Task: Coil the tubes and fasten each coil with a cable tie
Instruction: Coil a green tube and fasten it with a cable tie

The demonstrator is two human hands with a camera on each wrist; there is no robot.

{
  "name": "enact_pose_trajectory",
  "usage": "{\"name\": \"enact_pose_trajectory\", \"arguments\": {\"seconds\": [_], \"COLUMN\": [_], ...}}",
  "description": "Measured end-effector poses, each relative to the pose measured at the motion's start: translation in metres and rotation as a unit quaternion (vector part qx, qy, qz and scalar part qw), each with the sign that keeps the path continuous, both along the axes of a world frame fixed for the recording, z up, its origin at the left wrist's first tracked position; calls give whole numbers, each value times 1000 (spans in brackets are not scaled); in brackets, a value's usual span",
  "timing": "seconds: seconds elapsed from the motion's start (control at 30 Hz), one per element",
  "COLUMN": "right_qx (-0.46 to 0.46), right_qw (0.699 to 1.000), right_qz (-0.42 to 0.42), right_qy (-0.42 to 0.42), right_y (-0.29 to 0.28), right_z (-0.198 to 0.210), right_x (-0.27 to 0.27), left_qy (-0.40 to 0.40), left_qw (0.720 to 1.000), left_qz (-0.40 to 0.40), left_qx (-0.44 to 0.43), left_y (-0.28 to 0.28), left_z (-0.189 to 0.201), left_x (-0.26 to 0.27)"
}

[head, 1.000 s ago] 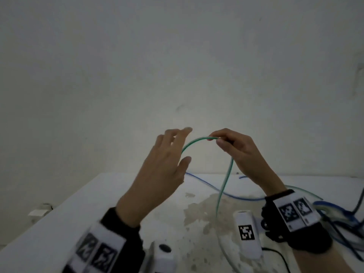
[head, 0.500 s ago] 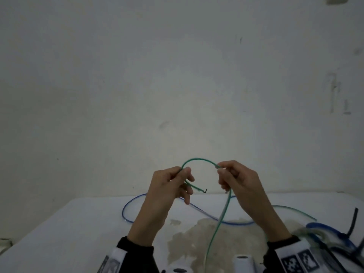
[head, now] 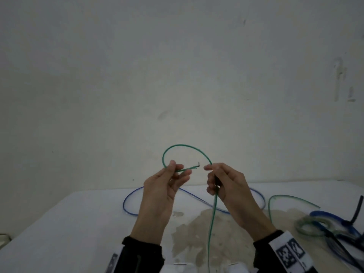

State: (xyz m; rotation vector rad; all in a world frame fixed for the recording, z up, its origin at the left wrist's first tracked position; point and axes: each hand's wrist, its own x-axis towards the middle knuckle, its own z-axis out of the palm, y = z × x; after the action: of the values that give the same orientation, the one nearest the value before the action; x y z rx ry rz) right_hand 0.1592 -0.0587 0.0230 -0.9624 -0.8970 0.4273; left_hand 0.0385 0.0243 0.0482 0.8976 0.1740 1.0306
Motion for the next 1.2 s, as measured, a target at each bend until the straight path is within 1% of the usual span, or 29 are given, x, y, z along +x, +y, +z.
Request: {"name": "enact_pose_trajectory", "arguments": {"seconds": [0.2, 0.3, 0.33, 0.4, 0.5, 0.53, 0.6, 0.73, 0.83, 0.9, 0.97, 1.03, 1.1, 1.13, 1.2], "right_qx": [39, 46, 39, 3, -77, -95, -108, -76, -31, 4, 17, -8, -41, -50, -56], "right_qw": [996, 992, 991, 996, 993, 990, 989, 995, 996, 995, 998, 998, 991, 989, 990], "right_qz": [52, 75, 84, 81, 17, 1, 2, 60, 62, 50, 13, -56, -107, -115, -105], "right_qy": [61, 96, 92, 43, -87, -109, -105, -20, 53, 85, 66, -7, -70, -81, -70], "right_y": [2, -5, -9, -18, -27, -29, -31, -29, -22, -18, -15, -11, -8, -7, -7], "right_z": [2, 8, 11, 16, 22, 23, 24, 22, 20, 18, 15, 10, 5, 3, 3], "right_x": [-9, -3, 0, 5, 8, 8, 8, 10, 8, 6, 4, 1, -2, -3, -4], "left_qy": [43, 97, 118, 162, 231, 242, 231, 166, 137, 113, 87, 69, 57, 54, 61], "left_qw": [997, 989, 985, 975, 946, 941, 947, 965, 978, 986, 992, 995, 995, 995, 994], "left_qz": [-51, -72, -73, -61, -81, -84, -86, -87, -53, -30, -22, -15, -17, -24, -44], "left_qx": [44, 85, 103, 140, 213, 219, 208, 181, 146, 116, 89, 77, 77, 78, 83], "left_y": [-23, -22, -19, -12, -6, -5, -1, 3, 1, -3, -7, -10, -12, -13, -13], "left_z": [-10, -10, -10, -7, -6, -6, -5, -4, -7, -9, -12, -14, -15, -15, -15], "left_x": [13, 11, 9, 4, -4, -5, -7, -8, -2, 3, 8, 12, 13, 13, 13]}}
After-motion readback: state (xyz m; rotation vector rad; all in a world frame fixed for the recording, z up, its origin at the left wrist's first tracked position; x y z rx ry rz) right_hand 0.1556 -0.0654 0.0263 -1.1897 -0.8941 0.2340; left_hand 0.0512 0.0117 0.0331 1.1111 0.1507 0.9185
